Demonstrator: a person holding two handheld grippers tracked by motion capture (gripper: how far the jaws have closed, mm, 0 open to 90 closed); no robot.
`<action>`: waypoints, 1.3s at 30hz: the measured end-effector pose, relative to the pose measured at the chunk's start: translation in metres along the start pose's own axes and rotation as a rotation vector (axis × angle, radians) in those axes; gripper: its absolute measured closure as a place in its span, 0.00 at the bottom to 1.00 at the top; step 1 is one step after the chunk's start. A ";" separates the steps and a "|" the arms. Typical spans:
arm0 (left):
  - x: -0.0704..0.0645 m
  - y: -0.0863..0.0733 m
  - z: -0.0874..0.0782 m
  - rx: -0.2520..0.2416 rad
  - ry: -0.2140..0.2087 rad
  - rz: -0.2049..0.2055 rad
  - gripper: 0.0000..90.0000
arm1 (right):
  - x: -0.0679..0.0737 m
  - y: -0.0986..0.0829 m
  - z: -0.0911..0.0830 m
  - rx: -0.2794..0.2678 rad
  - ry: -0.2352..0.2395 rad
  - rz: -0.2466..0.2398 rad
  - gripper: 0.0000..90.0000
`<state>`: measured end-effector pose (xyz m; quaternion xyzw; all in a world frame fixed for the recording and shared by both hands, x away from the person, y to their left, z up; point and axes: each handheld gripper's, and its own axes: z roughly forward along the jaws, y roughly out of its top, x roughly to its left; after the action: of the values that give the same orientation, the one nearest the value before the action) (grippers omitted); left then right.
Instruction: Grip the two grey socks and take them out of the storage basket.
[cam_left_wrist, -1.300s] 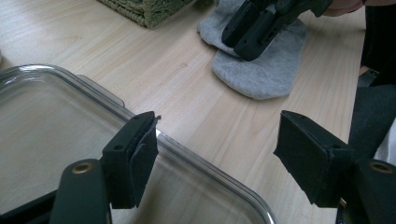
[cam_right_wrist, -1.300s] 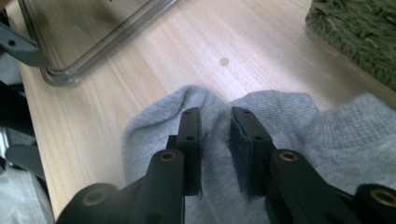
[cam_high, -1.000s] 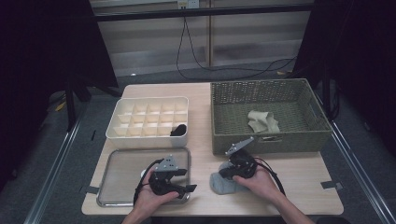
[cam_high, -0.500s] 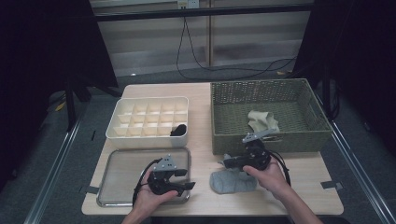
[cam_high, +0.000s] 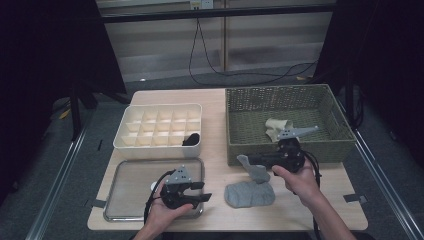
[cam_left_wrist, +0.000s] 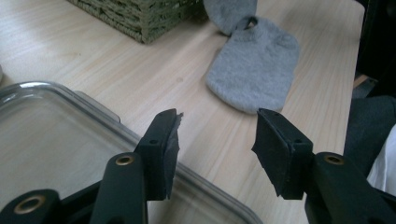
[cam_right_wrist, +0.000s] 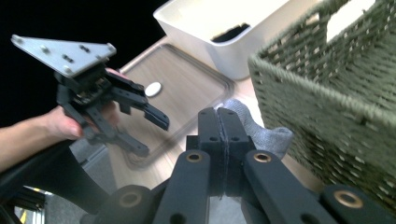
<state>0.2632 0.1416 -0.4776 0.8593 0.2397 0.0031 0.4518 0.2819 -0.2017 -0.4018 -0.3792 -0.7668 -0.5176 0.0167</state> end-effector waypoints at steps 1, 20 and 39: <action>0.000 0.000 0.001 0.006 -0.001 0.003 0.56 | 0.001 0.001 -0.002 -0.012 0.003 0.000 1.00; -0.004 0.002 0.005 0.008 -0.036 0.021 0.65 | 0.040 0.013 0.000 -0.073 0.079 -0.032 1.00; -0.011 0.010 0.011 -0.005 -0.054 0.028 0.74 | 0.044 -0.009 0.022 -0.017 0.061 0.009 1.00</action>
<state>0.2597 0.1234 -0.4736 0.8612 0.2151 -0.0131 0.4602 0.2528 -0.1608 -0.4005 -0.3669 -0.7598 -0.5353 0.0391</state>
